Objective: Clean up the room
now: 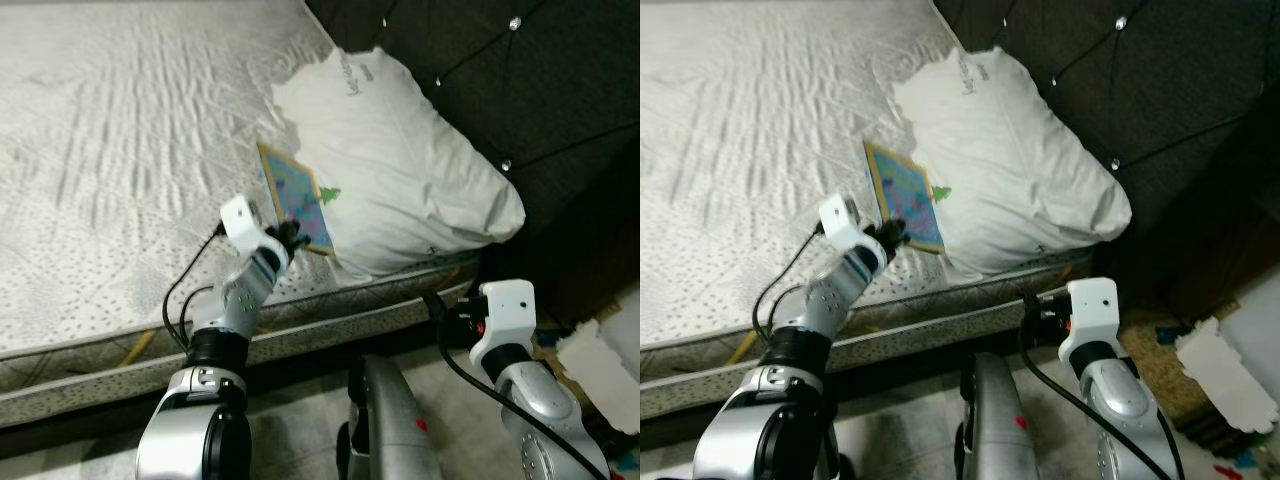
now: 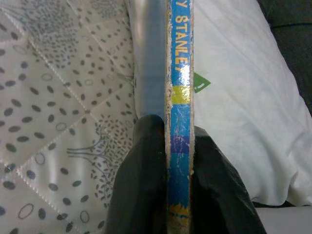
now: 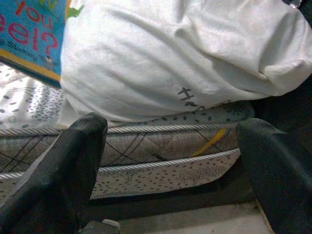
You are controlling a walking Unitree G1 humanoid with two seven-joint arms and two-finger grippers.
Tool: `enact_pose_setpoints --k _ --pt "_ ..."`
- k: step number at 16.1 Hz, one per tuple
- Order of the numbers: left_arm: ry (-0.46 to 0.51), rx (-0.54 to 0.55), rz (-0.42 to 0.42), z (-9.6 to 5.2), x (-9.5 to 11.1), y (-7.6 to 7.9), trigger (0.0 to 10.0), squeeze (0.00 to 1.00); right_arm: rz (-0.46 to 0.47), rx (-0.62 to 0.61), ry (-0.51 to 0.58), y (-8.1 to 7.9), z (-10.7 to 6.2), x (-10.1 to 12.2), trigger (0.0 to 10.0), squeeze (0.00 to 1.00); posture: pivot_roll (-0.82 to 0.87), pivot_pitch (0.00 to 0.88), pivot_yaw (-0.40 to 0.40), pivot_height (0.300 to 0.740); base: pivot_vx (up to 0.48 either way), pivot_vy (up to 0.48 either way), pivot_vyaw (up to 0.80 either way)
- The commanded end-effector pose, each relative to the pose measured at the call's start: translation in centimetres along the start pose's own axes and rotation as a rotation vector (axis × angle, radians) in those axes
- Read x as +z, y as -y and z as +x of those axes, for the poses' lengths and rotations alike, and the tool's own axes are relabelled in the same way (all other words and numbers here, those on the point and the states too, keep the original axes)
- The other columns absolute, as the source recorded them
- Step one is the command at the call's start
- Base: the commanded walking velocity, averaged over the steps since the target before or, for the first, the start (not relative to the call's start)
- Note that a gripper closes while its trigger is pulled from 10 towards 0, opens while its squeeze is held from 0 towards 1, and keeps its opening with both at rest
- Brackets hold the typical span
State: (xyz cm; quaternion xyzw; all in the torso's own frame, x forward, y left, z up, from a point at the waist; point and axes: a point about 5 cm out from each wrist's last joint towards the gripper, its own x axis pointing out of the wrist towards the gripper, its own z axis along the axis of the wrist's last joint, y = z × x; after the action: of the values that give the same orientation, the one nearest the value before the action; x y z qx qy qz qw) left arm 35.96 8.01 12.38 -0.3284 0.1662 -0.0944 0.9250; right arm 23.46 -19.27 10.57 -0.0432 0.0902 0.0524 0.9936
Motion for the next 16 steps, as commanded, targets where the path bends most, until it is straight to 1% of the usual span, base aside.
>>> enact_pose_setpoints --k 1,2,3,5,6,7,8,9,10,12,14,16 --pt "-0.050 -0.083 -0.064 -0.3 -2.5 3.5 10.0 0.00 -0.005 0.005 0.015 0.0 0.0 0.5 10.0 0.00 -0.19 0.134 -0.086 0.536 0.000 0.000 0.00" --pt "-0.056 -0.073 -0.057 -0.6 -2.7 3.4 10.0 0.00 -0.005 0.005 0.015 0.0 0.0 0.6 10.0 0.00 -0.19 0.135 -0.086 0.536 0.000 0.000 0.00" --pt "-0.070 -0.047 -0.048 -1.4 -2.9 2.8 10.0 0.00 -0.003 0.005 0.016 0.0 0.2 0.6 10.0 0.00 -0.19 0.133 -0.083 0.536 0.000 0.000 0.00" --pt "-0.092 0.029 -0.035 -2.7 -3.4 1.1 10.0 0.00 0.000 0.003 0.015 0.0 0.4 0.6 10.0 0.00 -0.18 0.130 -0.081 0.536 0.000 0.000 0.00" --pt "-0.097 0.081 -0.029 -3.7 -3.5 0.0 10.0 0.00 0.001 0.003 0.014 0.0 0.5 0.6 10.0 0.00 -0.17 0.129 -0.081 0.536 0.000 0.000 0.00" --pt "-0.103 0.091 -0.029 -4.0 -3.5 -0.3 10.0 0.00 0.001 0.003 0.013 0.0 0.6 0.6 10.0 0.00 -0.16 0.127 -0.083 0.536 0.000 0.000 0.00" --pt "-0.115 0.110 -0.021 -4.5 -3.8 -1.0 10.0 0.00 0.001 0.005 0.012 0.0 0.7 0.5 10.0 0.00 -0.16 0.126 -0.084 0.536 0.000 0.000 0.00" --pt "-0.124 0.122 -0.016 -4.7 -3.9 -1.5 10.0 0.00 0.002 0.006 0.013 0.0 0.8 0.5 10.0 0.00 -0.15 0.124 -0.084 0.536 0.000 0.000 0.00" --pt "-0.143 0.141 -0.006 -4.9 -4.3 -2.4 10.0 0.00 0.003 0.007 0.015 -0.1 0.9 0.6 10.0 0.00 -0.15 0.124 -0.085 0.536 0.000 0.000 0.00" --pt "-0.172 0.168 0.021 -4.8 -4.1 -3.8 10.0 0.00 0.000 0.007 0.023 -0.1 1.1 0.7 10.0 0.00 -0.16 0.117 -0.086 0.536 0.000 0.000 0.00" --pt "-0.182 0.168 0.044 -4.0 -3.4 -5.0 10.0 0.00 0.000 0.001 0.026 0.0 1.2 0.8 10.0 0.00 -0.16 0.116 -0.083 0.536 0.000 0.000 0.00" --pt "-0.191 0.150 0.061 -3.3 -3.1 -5.4 10.0 0.00 -0.003 0.000 0.027 0.0 1.3 0.8 10.0 0.00 -0.16 0.115 -0.084 0.536 0.000 0.000 0.00"
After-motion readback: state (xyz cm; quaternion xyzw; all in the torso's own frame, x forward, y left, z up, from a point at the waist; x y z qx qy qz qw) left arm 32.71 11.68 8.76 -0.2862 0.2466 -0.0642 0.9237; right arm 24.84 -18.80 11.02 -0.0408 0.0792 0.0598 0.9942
